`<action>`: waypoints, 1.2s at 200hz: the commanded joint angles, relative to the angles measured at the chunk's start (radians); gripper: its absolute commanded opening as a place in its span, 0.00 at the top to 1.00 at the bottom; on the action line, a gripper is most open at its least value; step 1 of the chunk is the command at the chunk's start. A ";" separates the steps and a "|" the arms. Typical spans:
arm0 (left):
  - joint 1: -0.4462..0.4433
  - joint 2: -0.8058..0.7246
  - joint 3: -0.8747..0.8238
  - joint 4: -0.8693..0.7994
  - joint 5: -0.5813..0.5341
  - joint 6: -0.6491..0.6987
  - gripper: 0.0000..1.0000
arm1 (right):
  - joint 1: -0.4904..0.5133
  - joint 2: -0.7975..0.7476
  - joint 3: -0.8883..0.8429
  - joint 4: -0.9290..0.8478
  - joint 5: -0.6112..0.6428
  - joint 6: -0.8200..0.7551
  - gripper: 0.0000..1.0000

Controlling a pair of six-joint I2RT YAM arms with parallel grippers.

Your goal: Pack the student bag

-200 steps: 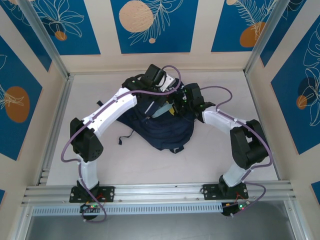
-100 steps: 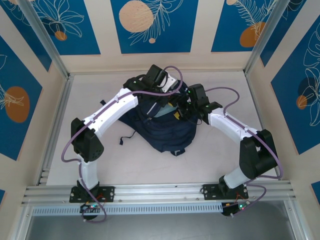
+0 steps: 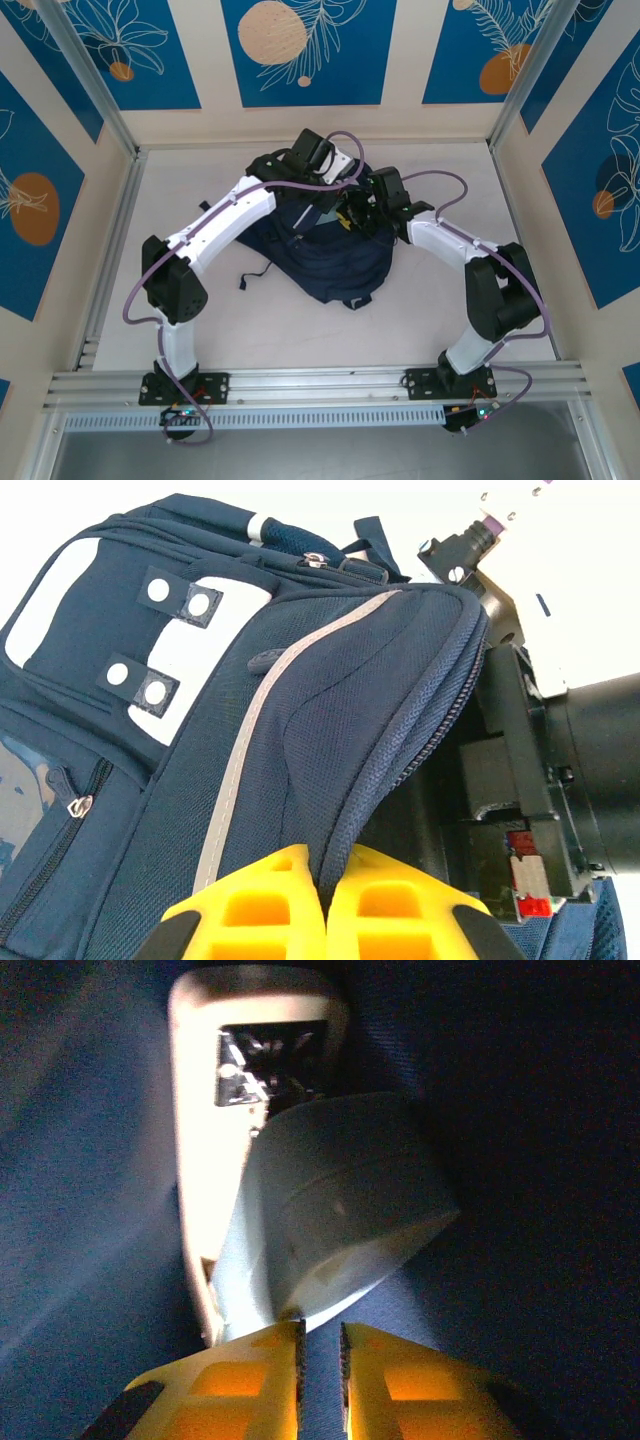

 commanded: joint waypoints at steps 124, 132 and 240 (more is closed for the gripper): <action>0.047 -0.308 -0.460 0.246 0.105 -0.153 0.23 | -0.067 -0.633 -0.312 -0.401 0.206 -0.366 0.22; 0.058 -0.347 -0.525 0.266 0.104 -0.156 0.20 | -0.066 -0.623 -0.294 -0.401 0.198 -0.390 0.20; 0.113 -0.537 -0.985 0.512 0.193 0.043 0.34 | 0.050 -0.386 -0.016 -0.411 0.146 -0.508 0.06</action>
